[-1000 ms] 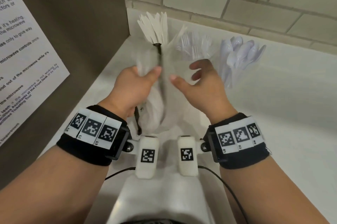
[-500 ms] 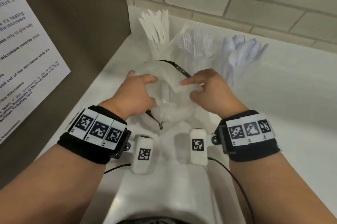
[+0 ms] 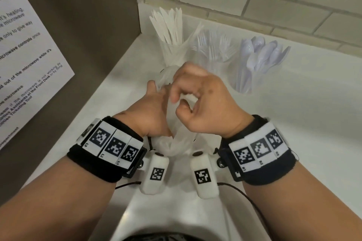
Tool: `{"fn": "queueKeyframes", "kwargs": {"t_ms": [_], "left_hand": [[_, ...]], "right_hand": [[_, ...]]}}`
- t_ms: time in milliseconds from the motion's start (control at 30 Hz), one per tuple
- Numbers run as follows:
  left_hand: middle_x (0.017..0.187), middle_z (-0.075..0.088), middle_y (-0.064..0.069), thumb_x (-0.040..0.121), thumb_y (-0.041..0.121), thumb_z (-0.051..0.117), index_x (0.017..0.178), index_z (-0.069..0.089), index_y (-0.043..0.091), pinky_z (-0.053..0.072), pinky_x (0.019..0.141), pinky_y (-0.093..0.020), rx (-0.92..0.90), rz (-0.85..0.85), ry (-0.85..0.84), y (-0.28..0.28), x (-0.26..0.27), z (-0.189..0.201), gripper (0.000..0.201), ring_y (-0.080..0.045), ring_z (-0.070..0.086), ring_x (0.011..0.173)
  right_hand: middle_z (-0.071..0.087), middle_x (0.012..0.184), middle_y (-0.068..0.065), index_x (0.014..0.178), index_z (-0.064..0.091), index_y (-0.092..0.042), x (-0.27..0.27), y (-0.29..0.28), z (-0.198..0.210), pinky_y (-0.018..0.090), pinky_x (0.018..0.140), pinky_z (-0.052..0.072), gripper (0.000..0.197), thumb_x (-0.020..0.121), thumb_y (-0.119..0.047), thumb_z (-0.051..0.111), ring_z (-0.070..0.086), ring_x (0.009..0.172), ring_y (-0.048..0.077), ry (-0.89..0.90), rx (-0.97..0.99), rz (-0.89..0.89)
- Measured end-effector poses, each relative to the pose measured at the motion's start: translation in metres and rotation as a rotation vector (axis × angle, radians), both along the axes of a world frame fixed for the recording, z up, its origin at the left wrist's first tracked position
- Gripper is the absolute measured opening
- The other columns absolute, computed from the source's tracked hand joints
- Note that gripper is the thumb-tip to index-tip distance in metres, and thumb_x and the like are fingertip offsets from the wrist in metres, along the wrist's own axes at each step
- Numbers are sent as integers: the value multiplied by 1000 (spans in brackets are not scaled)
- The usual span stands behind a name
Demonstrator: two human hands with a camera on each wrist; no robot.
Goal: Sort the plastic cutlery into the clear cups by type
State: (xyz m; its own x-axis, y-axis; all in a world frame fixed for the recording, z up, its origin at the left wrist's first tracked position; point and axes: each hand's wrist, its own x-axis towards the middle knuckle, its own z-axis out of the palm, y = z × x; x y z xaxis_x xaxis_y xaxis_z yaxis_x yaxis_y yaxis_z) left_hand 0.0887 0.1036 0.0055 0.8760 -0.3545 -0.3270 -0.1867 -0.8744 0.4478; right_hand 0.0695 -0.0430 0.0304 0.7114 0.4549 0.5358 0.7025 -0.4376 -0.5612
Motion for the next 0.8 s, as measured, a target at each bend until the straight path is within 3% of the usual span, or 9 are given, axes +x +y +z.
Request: {"fn": "queueKeyframes", "kwargs": {"t_ms": [67,100,167,233,333,433,567,667,800], "left_hand": [[91,16,6,69,27,74,112,48,27,50,79,-21,40,-60,-12,1,1,-4,49,-14,40,96],[96,15,7,67,29,75,117,48,30,49,82,-20,45,-72,-9,4,2,-7,57,-14,41,96],[119,15,6,61,27,80,128,43,38,50,91,-26,23,-77,9,9,2,-11,78,-18,49,103],[136,13,4,68,15,76,119,54,42,45,97,-28,33,-93,16,11,-1,-12,62,-17,44,108],[148,15,5,77,-1,63,99,70,37,46,93,-30,74,-27,-48,9,1,-16,44,-16,43,111],[145,25,2,84,22,66,113,67,25,48,94,-32,107,-3,-13,7,2,-16,30,-21,58,104],[138,17,7,66,53,75,117,57,21,53,85,-35,202,-133,63,5,0,-9,63,-18,63,85],[135,12,12,56,55,79,120,49,23,56,79,-36,212,-147,80,7,1,-6,78,-17,63,78],[137,8,9,63,39,79,137,35,28,56,78,-32,221,-159,98,9,1,-7,87,-16,63,78]], "right_hand": [[66,88,5,68,67,-6,1,0,-2,34,73,53,21,64,4,49,65,79,19,105,-133,117],[69,92,3,73,70,-10,6,-4,-4,36,78,52,23,68,-1,49,66,83,18,158,-298,90],[69,104,-4,93,72,-23,18,-17,-8,36,88,49,23,82,-16,53,64,93,17,255,-761,-77],[68,110,-6,102,70,-32,23,-29,-16,34,88,49,22,88,-26,54,62,98,19,379,-1015,-209],[69,100,-3,103,68,-33,18,-27,-28,33,75,51,23,91,-26,50,63,92,23,438,-1021,-241],[65,109,-5,117,61,-42,12,-22,-32,28,69,40,32,93,-24,47,62,99,21,401,-1007,-201],[58,112,-8,129,51,-51,6,-16,-35,31,73,46,45,94,-23,48,60,101,19,349,-1081,-90],[51,104,-6,119,59,-45,3,-7,-34,37,84,35,34,91,-29,49,53,81,16,240,-1144,-114],[50,106,-4,110,63,-28,10,-12,-42,36,83,28,24,93,-26,46,57,86,19,231,-1161,-170]]}}
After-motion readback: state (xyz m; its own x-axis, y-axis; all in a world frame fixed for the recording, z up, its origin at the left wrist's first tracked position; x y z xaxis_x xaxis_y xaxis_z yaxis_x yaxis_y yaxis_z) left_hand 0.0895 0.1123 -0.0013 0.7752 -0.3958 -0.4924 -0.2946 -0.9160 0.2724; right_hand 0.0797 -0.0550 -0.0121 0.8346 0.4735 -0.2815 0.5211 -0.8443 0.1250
